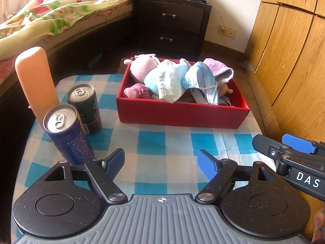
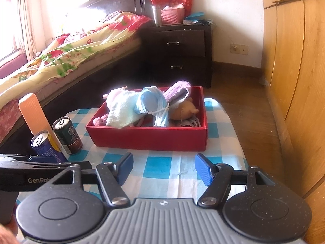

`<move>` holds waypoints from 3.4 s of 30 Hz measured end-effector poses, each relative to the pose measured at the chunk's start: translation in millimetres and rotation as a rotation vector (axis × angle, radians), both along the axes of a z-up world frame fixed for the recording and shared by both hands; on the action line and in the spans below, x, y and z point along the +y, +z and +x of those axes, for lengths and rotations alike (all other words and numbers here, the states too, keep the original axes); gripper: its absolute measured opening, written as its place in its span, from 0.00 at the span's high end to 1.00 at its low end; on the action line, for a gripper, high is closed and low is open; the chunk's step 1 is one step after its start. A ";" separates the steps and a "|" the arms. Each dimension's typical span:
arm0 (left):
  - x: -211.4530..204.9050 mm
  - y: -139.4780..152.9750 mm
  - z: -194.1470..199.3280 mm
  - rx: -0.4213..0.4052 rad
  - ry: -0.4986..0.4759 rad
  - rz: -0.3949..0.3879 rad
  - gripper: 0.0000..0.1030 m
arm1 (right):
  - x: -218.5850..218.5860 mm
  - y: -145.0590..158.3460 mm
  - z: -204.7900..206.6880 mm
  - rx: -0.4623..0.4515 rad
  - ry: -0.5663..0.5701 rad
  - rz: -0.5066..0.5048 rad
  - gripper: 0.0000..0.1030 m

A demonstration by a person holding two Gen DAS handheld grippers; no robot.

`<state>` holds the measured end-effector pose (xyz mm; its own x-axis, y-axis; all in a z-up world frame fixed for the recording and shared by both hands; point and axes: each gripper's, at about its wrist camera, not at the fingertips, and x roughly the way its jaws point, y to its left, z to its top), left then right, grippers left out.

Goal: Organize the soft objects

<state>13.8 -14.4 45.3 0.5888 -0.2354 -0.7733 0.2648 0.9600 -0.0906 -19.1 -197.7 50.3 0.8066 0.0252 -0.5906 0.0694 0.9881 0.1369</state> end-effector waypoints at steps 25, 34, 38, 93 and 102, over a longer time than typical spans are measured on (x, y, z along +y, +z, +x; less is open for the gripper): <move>-4.3 -0.4 -1.5 -0.005 -0.003 0.008 0.24 | -0.9 1.8 -1.3 -0.019 -0.025 0.000 0.55; -4.2 -0.5 -1.2 -0.005 0.001 0.009 0.24 | 0.0 1.4 -1.5 -0.020 -0.026 -0.005 0.55; -4.1 -0.8 -0.9 -0.005 0.008 0.008 0.24 | -0.4 1.3 -1.7 -0.021 -0.032 -0.007 0.55; -6.9 0.1 -1.5 -0.009 0.014 0.003 0.25 | 2.4 -1.6 -0.9 -0.014 -0.037 -0.018 0.54; -5.8 1.7 0.4 -0.013 0.029 0.008 0.23 | 2.1 -1.7 -1.1 -0.018 -0.039 -0.014 0.54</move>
<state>14.2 -20.2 47.0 0.6052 -0.2118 -0.7673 0.2383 0.9680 -0.0793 -20.2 -195.6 48.6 0.8173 -0.0150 -0.5761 0.1056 0.9866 0.1242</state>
